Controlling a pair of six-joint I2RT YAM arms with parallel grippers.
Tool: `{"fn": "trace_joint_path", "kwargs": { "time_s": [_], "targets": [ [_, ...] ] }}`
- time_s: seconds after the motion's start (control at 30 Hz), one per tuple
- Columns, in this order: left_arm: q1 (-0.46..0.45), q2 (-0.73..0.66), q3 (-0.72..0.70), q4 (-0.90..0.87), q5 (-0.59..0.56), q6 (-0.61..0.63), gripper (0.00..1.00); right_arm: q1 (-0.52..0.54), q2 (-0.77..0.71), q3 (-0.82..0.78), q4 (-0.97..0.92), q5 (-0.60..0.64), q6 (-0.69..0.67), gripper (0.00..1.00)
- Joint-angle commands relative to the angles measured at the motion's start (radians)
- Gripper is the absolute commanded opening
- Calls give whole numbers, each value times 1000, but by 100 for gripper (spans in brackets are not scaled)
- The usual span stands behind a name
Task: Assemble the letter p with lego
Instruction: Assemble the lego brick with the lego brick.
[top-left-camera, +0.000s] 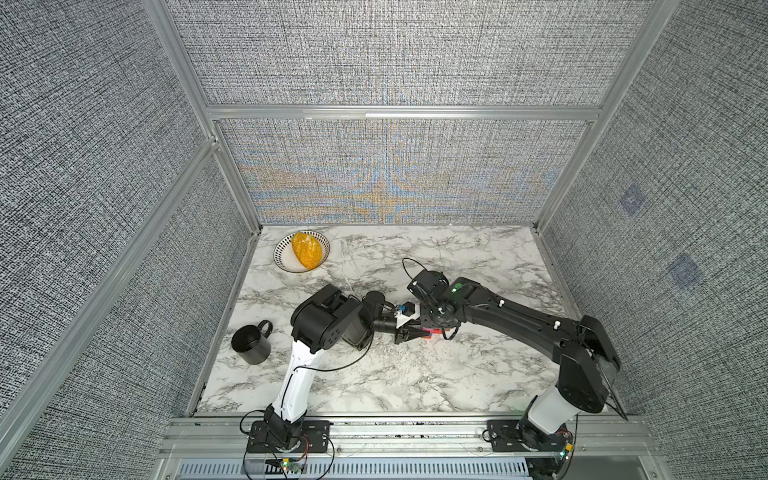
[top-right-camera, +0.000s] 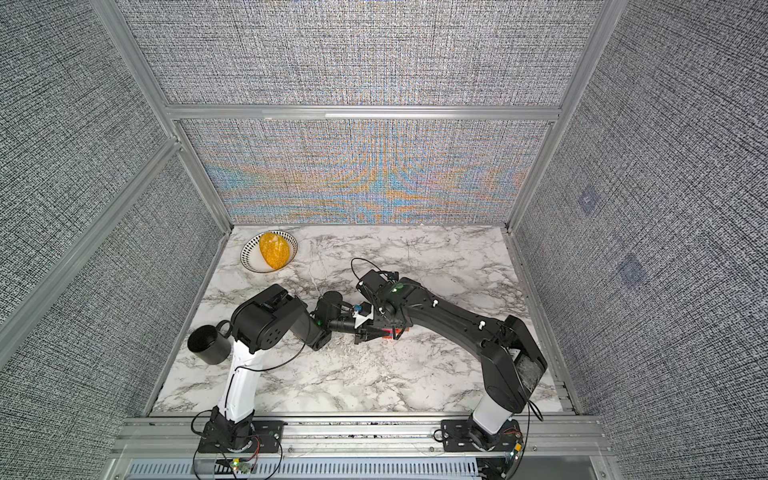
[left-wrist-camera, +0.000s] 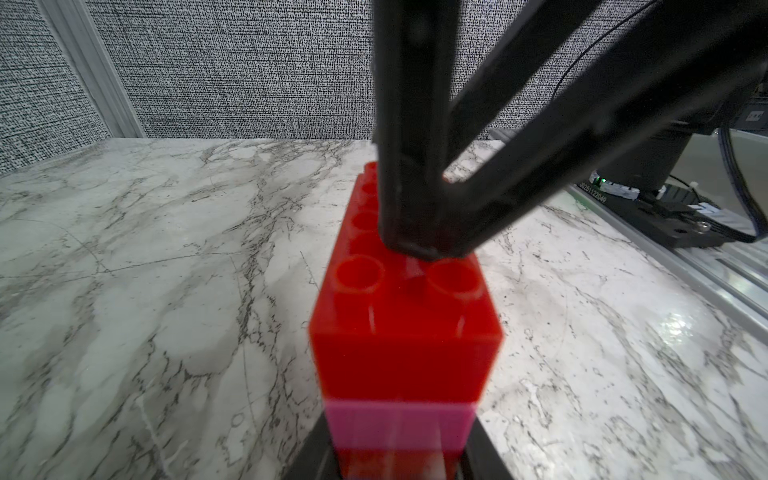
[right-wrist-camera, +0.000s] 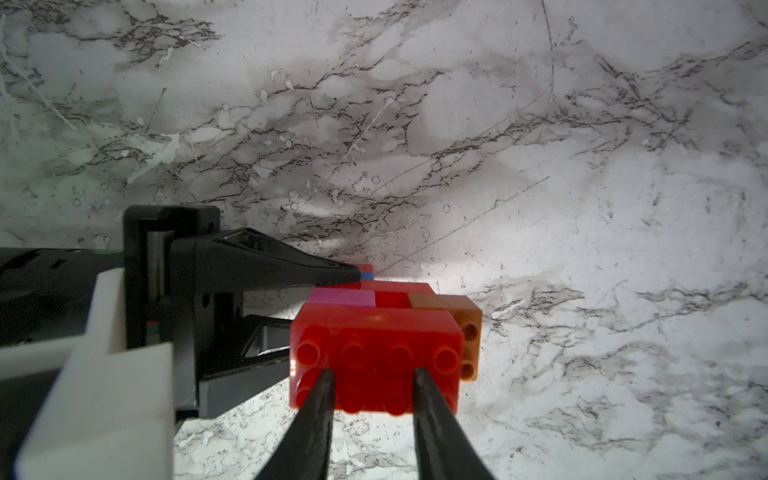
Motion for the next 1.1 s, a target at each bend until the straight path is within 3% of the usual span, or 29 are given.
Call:
{"fn": "trace_joint_path", "kwargs": {
  "time_s": [0.0, 1.07],
  "targets": [
    [3, 21, -10, -286, -97, 4, 0, 1, 6, 4, -7, 14, -7, 35],
    [4, 28, -1, -310, -95, 11, 0, -4, -34, -169, -10, -90, 59, 35]
  ]
}}
